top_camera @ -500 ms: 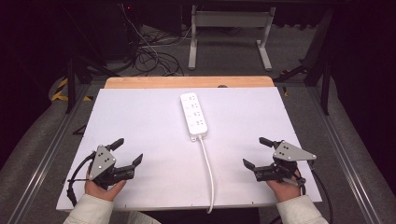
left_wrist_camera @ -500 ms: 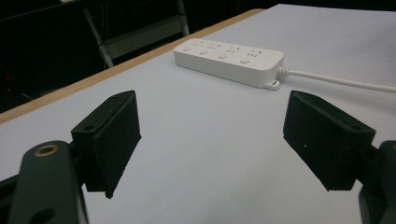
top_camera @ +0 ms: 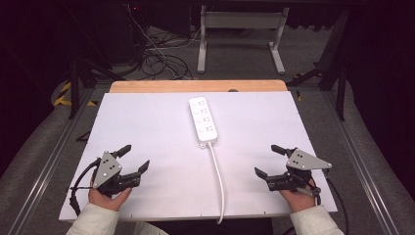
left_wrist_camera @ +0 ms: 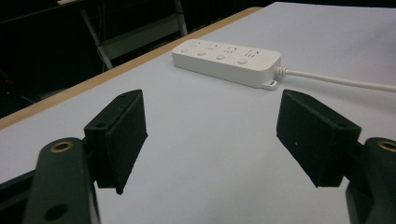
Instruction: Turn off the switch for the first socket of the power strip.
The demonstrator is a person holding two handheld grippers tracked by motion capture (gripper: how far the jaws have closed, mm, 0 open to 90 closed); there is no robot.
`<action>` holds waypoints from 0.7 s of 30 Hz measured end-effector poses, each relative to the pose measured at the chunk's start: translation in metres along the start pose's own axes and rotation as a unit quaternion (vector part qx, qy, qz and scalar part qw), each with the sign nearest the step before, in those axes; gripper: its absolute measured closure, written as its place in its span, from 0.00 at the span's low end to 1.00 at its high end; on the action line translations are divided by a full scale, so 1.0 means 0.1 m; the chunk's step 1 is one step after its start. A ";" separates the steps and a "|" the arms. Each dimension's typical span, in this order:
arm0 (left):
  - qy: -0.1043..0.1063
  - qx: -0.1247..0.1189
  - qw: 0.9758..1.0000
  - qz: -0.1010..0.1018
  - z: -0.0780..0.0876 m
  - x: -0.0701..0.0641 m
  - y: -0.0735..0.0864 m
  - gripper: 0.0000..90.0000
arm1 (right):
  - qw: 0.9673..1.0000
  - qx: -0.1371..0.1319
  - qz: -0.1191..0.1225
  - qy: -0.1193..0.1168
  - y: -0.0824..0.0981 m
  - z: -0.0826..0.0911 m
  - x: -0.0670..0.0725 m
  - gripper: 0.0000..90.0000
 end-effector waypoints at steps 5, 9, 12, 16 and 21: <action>0.007 -0.002 1.000 0.001 0.01 0.01 -0.03 0.32 | 1.000 0.000 0.000 -0.002 0.00 0.00 0.00 0.08; 0.031 0.001 0.999 0.022 0.00 0.00 -0.07 0.36 | 1.000 -0.001 0.002 -0.002 0.00 0.00 0.00 0.09; 0.034 0.014 0.999 0.009 -0.03 -0.03 -0.11 0.38 | 1.000 -0.003 0.008 -0.002 0.00 0.01 0.01 0.10; 0.033 0.023 0.999 -0.007 -0.04 -0.04 -0.16 0.40 | 1.000 -0.002 0.009 -0.002 0.00 0.01 0.01 0.10; 0.034 0.027 0.999 -0.017 -0.06 -0.03 -0.26 0.44 | 1.000 0.001 0.007 -0.003 0.00 0.01 0.01 0.10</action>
Point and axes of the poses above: each handheld gripper's, and its own axes: z roughly backward along the jaws, y roughly out of its underside, x roughly to its left, the point moved 1 cm from there along -z, roughly forward along the jaws, and after that the axes turned 6 degrees about -y, right-handed, at the moved point
